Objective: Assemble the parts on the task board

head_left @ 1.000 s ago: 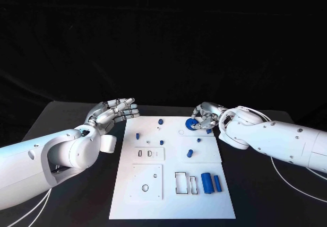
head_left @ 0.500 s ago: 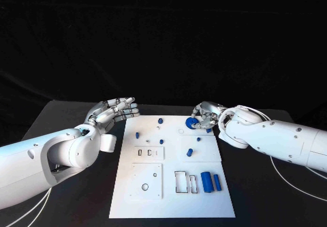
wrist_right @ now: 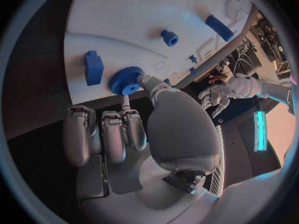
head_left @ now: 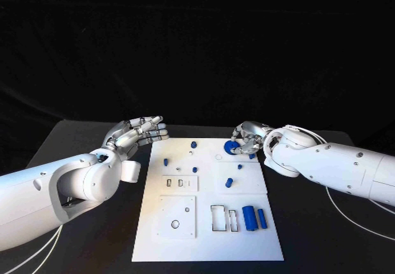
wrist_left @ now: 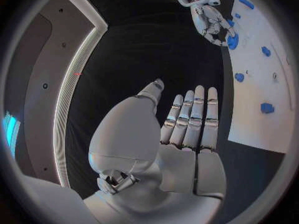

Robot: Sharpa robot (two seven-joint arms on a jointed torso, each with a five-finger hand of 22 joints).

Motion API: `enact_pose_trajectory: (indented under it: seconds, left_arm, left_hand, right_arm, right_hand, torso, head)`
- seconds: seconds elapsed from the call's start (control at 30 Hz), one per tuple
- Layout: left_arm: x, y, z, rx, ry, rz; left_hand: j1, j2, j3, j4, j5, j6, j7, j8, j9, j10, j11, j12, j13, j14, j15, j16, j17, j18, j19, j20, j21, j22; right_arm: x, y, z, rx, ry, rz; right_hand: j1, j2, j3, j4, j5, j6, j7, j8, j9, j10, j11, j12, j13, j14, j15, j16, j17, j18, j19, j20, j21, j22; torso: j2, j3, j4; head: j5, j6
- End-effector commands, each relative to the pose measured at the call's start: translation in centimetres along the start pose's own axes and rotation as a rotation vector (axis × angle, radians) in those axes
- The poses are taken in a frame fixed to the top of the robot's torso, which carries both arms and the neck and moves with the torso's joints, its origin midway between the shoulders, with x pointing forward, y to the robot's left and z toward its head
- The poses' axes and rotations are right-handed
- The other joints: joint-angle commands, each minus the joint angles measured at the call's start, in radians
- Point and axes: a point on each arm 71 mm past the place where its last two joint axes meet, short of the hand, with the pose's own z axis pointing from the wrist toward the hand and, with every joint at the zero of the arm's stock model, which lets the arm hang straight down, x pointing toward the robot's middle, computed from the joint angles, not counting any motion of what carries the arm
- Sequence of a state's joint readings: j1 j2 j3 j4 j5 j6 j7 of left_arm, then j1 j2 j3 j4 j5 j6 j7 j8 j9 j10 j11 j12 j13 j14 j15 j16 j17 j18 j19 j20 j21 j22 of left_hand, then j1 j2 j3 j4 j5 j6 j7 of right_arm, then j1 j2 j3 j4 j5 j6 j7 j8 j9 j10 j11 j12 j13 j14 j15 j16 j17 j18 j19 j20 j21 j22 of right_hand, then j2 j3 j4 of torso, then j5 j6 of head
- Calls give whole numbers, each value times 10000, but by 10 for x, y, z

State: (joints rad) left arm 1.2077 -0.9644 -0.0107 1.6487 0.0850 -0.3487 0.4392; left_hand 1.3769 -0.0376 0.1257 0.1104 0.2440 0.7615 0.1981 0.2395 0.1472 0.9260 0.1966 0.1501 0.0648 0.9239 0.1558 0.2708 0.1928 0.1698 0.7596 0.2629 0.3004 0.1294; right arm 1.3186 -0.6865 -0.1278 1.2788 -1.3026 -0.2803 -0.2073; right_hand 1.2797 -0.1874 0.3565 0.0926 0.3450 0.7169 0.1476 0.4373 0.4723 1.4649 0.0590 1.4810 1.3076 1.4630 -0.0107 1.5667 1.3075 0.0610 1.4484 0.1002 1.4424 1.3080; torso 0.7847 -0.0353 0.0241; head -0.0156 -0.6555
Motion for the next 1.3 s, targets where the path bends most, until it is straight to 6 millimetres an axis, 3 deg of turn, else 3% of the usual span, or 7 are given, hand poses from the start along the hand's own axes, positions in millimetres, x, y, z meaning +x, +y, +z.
enact_pose_trajectory:
  seconds: [0.03, 0.3, 0.57, 0.93, 1.3]
  left_arm:
    - [3, -1, 1, 51, 206, -102]
    - [3, -1, 1, 36, 209, -103]
    - [3, 0, 1, 23, 212, -104]
    - [3, 0, 1, 15, 223, -109]
    - [4, 0, 1, 31, 219, -107]
  left_hand:
    - [-25, 74, -28, -54, -42, -42, 439, -29, -9, 11, 48, -40, 6, -9, 28, -48, 10, 104, 48, 30, -54, -11]
    - [-36, 82, -31, -50, -42, -43, 439, -27, -8, 15, 48, -45, 6, -8, 28, -50, 14, 104, 50, 30, -55, -14]
    - [-38, 85, -31, -49, -42, -43, 439, -26, -8, 16, 48, -46, 6, -7, 28, -51, 15, 104, 50, 30, -55, -15]
    - [-38, 85, -31, -49, -42, -43, 439, -26, -8, 16, 48, -46, 6, -7, 28, -51, 15, 104, 50, 30, -55, -15]
    - [-38, 85, -31, -49, -42, -43, 439, -26, -8, 16, 48, -46, 6, -7, 28, -51, 15, 104, 50, 30, -55, -15]
  right_arm:
    - [9, -2, -1, 171, 529, -385]
    - [6, 2, -1, -76, -78, -547]
    - [2, 23, -8, -1017, -1223, -609]
    - [8, 78, -25, -2604, -1876, -1145]
    - [18, 113, -18, -3174, -1984, -1264]
  right_hand:
    - [-27, -62, 163, 3, 10, 140, -14, 66, -35, 343, 44, 54, 1680, 1078, 62, 41, 2633, -128, 42, 36, 26, 905]
    - [-23, -17, 1096, -106, -47, 812, -171, 242, -168, 516, -97, 249, 1891, 1078, -53, 41, 2633, -152, 110, -59, 91, 1026]
    - [-224, -175, 1834, -302, -108, 1387, -317, 209, -264, 646, -228, 394, 2057, 1078, -173, 41, 2633, -180, 183, -175, 157, 1145]
    - [-368, -311, 1947, -354, -281, 1462, -330, 101, -300, 648, -243, 391, 2056, 1078, -191, 41, 2633, -193, 213, -199, 185, 1195]
    - [-393, -324, 1978, -363, -333, 1473, -330, 67, -310, 653, -243, 396, 2062, 1078, -193, 41, 2633, -202, 235, -203, 208, 1228]
  torso:
    - [4, 6, 11]
    - [1, 12, -11]
    - [-3, 9, -1]
    - [-3, -5, 3]
    - [-3, -21, 9]
  head:
    - [-6, 3]
    - [18, -3]
    - [22, 18]
    - [34, 75]
    - [37, 152]
